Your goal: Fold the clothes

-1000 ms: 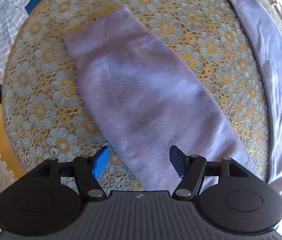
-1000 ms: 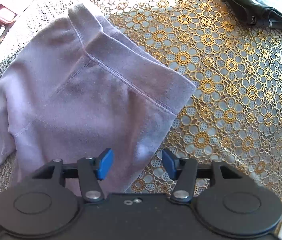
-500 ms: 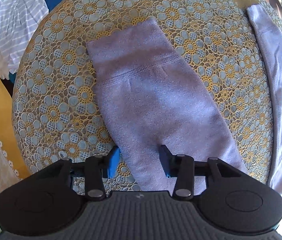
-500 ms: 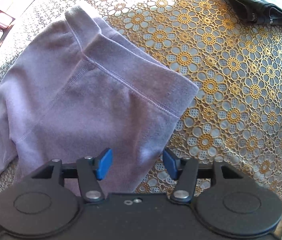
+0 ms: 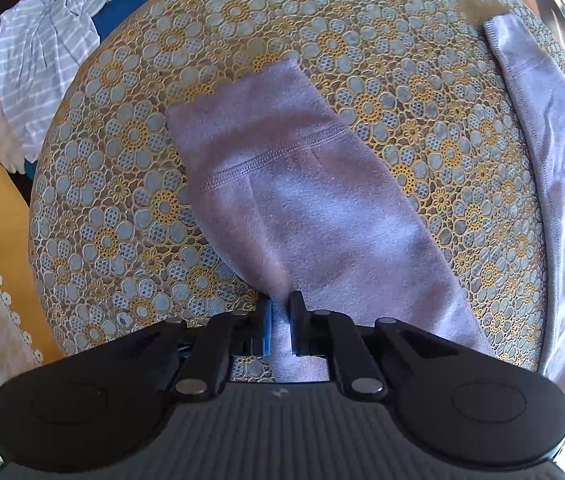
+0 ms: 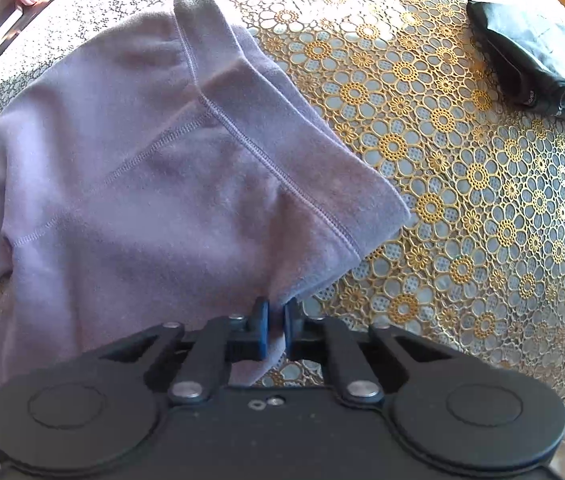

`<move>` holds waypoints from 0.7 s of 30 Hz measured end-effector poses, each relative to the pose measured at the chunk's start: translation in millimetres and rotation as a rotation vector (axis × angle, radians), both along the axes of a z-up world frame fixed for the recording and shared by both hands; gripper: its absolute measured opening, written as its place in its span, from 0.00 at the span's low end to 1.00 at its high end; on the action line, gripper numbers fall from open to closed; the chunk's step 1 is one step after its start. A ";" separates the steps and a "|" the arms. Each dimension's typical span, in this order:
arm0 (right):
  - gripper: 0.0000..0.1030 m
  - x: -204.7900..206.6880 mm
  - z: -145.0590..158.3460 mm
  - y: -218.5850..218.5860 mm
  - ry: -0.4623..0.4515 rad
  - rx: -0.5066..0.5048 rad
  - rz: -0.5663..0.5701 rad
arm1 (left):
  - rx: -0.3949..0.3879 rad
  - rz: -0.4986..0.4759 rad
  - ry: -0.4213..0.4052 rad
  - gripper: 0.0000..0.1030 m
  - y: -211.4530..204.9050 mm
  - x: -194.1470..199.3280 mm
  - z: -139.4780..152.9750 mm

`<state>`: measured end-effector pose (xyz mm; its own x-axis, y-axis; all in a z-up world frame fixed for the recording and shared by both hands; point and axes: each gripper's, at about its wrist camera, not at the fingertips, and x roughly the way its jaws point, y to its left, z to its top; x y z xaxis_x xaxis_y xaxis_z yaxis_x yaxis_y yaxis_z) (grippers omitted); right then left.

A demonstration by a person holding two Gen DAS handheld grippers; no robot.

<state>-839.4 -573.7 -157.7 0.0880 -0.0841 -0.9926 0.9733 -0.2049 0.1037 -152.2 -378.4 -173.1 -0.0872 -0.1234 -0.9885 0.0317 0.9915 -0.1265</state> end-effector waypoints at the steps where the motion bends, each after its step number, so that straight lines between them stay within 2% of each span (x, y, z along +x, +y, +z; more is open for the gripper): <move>1: 1.00 -2.2 3.4 1.3 -0.011 -0.004 -0.009 | -0.007 0.002 -0.007 0.07 -4.4 -1.1 1.2; 3: 1.00 -7.1 11.7 2.1 -0.049 -0.014 -0.032 | -0.021 0.005 -0.021 0.06 -13.2 -3.4 3.6; 6: 1.00 24.7 28.3 -27.5 -0.111 -0.047 -0.051 | -0.041 0.010 -0.042 0.06 -26.4 -6.9 7.1; 8: 1.00 29.8 32.5 -48.5 -0.156 -0.071 -0.074 | -0.060 0.013 -0.058 0.06 -40.7 -3.4 10.9; 12: 1.00 25.5 35.3 -80.1 -0.233 -0.127 -0.121 | -0.143 0.027 -0.105 0.06 -70.9 11.5 29.1; 16: 1.00 26.1 42.0 -107.0 -0.306 -0.177 -0.171 | -0.197 -0.030 -0.145 0.06 -95.7 16.5 43.0; 21: 1.00 36.6 42.6 -140.6 -0.323 -0.242 -0.181 | -0.220 -0.086 -0.206 0.06 -131.9 21.1 62.5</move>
